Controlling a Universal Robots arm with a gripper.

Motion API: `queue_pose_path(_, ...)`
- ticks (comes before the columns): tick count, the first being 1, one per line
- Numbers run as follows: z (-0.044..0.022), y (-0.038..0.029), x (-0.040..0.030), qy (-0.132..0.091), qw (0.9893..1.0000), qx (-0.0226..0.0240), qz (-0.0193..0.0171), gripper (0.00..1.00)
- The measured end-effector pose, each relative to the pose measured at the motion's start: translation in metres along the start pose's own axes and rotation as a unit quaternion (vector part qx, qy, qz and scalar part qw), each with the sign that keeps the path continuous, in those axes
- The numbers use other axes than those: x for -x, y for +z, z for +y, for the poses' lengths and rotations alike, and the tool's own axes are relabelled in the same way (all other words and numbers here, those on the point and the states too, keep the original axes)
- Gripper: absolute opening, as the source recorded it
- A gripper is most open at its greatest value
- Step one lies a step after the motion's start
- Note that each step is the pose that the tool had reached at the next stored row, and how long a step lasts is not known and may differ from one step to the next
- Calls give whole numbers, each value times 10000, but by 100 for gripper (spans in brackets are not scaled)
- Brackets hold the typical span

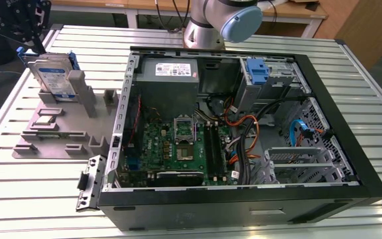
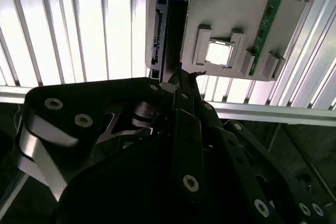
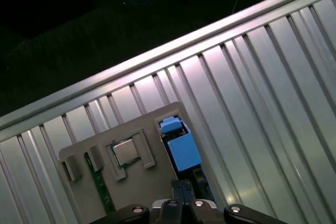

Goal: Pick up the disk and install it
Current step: 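Pick up the disk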

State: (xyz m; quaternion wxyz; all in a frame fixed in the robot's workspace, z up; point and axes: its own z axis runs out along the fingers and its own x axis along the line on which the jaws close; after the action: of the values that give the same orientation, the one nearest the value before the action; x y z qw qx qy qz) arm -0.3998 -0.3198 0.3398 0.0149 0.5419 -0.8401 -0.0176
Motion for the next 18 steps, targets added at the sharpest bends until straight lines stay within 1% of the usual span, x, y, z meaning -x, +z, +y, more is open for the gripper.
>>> queue_pose_path(2, 0, 0, 0, -157, 9999, -1, 7, 11)
queue_pose_path(5, 0, 1, 0, -388, 9992, -2, 16, 11)
queue_pose_path(7, -1, 3, 1, -473, 9989, -2, 18, 11)
queue_pose_path(8, -1, 3, 1, -477, 9989, 5, 6, 11)
queue_pose_path(9, -1, 4, 1, -481, 9988, 16, -23, 11)
queue_pose_path(11, -2, 5, 1, -498, 9987, 51, -115, 11)
queue_pose_path(12, -2, 5, 1, -505, 9986, 62, -140, 11)
queue_pose_path(14, -2, 6, 2, -565, 9983, 64, -143, 11)
queue_pose_path(18, -3, 11, 1, -820, 9965, 66, -133, 11)
